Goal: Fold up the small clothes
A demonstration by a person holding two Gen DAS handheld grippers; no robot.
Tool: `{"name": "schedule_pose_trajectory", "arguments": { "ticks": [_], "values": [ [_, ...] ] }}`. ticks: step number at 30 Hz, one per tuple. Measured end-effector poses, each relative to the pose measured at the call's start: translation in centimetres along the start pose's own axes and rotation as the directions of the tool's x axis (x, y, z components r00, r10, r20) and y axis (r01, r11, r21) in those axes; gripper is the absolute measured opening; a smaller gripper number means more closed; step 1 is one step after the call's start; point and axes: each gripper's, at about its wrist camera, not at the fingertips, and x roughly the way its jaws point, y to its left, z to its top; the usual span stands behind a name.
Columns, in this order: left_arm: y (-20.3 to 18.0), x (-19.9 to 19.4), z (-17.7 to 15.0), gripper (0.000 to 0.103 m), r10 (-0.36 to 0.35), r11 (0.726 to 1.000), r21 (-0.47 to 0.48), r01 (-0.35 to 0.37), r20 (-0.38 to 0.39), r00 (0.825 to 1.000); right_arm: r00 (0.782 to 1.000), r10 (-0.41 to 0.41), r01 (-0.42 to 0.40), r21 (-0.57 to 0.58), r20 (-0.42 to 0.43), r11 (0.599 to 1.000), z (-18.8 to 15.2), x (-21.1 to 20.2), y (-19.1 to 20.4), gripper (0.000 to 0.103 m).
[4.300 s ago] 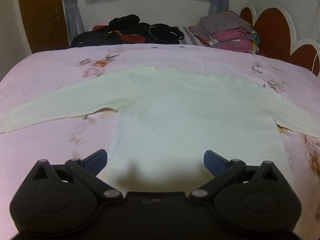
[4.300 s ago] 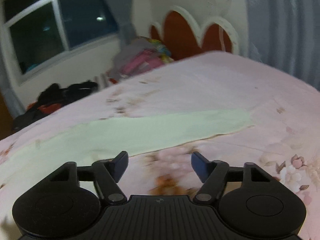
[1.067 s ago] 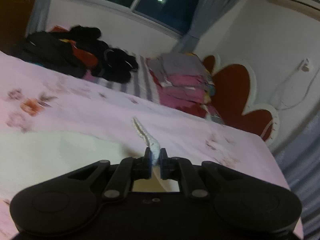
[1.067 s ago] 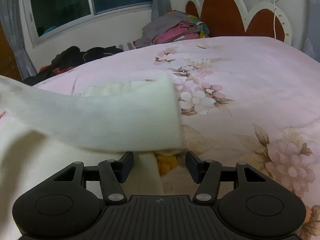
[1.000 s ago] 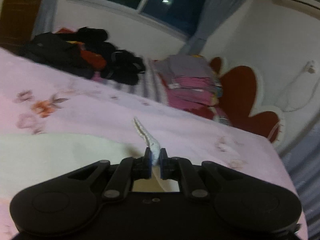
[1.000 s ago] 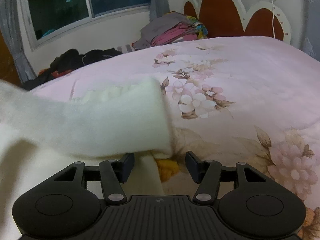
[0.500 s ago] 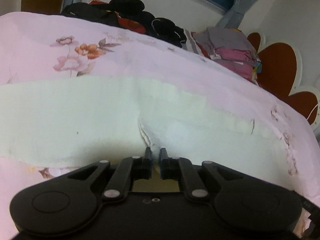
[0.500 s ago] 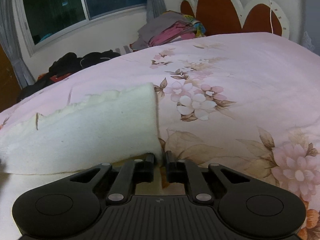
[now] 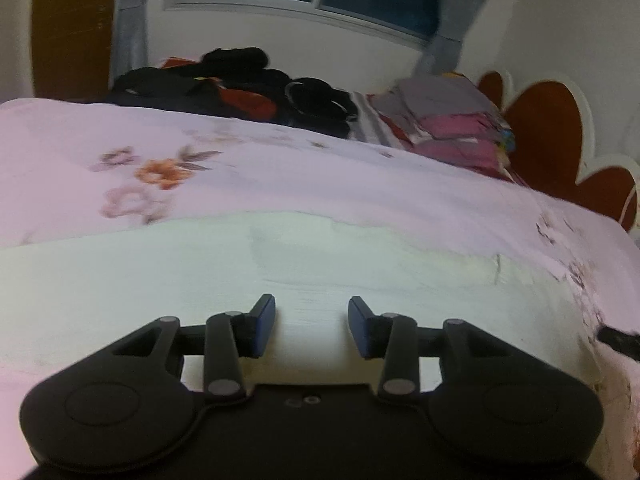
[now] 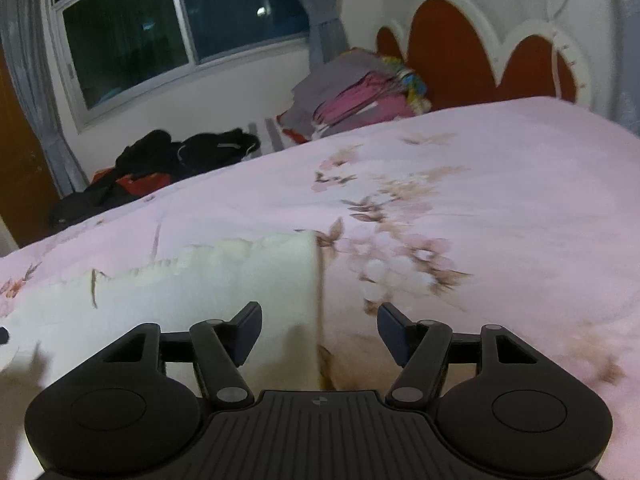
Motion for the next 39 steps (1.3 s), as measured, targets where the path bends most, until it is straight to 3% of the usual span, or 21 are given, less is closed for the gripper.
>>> {"name": "schedule_pose_trajectory", "arguments": {
  "ticks": [6,8,9,11,13,15,16,21,23,24,28,33,35,36,37,39],
  "values": [
    [0.1,2.8,-1.1,0.04,0.02,1.0,-0.001,-0.02,-0.054,0.998,0.999,0.012,-0.009,0.055,-0.051,0.998,1.7,5.5,-0.8,0.064],
    [0.5,3.1,-1.2,0.04,0.012,1.0,-0.004,-0.012,-0.049,0.999,0.997,0.038,-0.033,0.087,-0.063,0.996,2.0,6.5,-1.3,0.05],
    [0.6,3.1,-1.3,0.04,0.01,1.0,-0.008,-0.01,-0.047,0.999,0.995,0.056,-0.049,0.094,-0.076,0.994,2.2,7.1,-1.3,0.034],
    [0.5,3.2,-1.1,0.041,0.013,1.0,-0.01,-0.013,-0.049,0.999,0.995,0.067,-0.059,0.096,-0.075,0.994,2.4,7.6,-1.2,0.03],
    [0.1,3.1,-1.0,0.044,0.016,1.0,0.0,-0.016,-0.05,0.999,0.995,0.072,-0.065,0.099,-0.072,0.993,2.6,7.7,-1.3,0.008],
    [-0.2,3.2,-1.0,0.045,0.02,1.0,0.023,-0.019,-0.048,0.999,0.999,0.021,-0.018,0.064,-0.047,0.998,2.5,7.3,-1.2,0.006],
    [-0.4,3.2,-1.1,0.047,0.024,0.999,0.036,-0.022,-0.047,0.999,0.999,-0.019,0.02,0.035,-0.039,0.999,2.1,7.4,-1.1,0.006],
    [-0.8,3.1,-1.2,0.048,0.039,0.996,0.077,-0.035,-0.045,0.998,0.998,-0.065,0.065,-0.002,-0.013,0.998,2.3,7.1,-0.7,0.007],
    [-0.7,2.5,-1.0,0.053,0.031,0.998,0.063,-0.028,-0.044,0.999,0.997,-0.075,0.075,-0.004,0.025,0.997,2.4,6.1,-0.4,0.007],
    [-0.8,2.4,-1.0,0.061,0.034,0.997,0.066,-0.032,-0.038,0.999,0.997,-0.063,0.063,-0.005,0.042,0.998,2.4,5.6,-0.1,0.007],
    [-0.2,3.2,-1.2,0.063,0.069,0.996,0.06,-0.064,-0.085,0.994,0.997,-0.061,0.057,-0.068,-0.049,0.996,1.9,7.1,1.1,0.008],
    [1.0,1.2,-0.7,0.064,0.058,0.998,0.009,-0.057,-0.088,0.994,0.999,-0.036,0.035,-0.053,-0.023,0.998,2.6,4.6,2.1,0.009],
    [1.5,0.4,-0.9,0.066,0.066,0.998,0.011,-0.065,-0.084,0.994,1.0,0.002,-0.003,-0.071,-0.019,0.997,2.4,3.3,3.4,0.019],
    [2.0,-0.2,-1.0,0.066,0.068,0.998,-0.002,-0.068,-0.085,0.994,1.0,0.019,-0.021,-0.082,-0.016,0.996,2.1,2.6,4.2,0.039],
    [2.5,-0.7,-1.1,0.066,0.069,0.997,-0.017,-0.071,-0.086,0.994,0.999,0.036,-0.037,-0.091,-0.012,0.995,1.7,2.0,5.1,0.05],
    [3.5,-1.9,-1.4,0.067,0.074,0.996,-0.047,-0.079,-0.084,0.994,0.997,0.073,-0.075,-0.115,-0.021,0.99,1.1,1.2,6.8,0.05]
  ]
}}
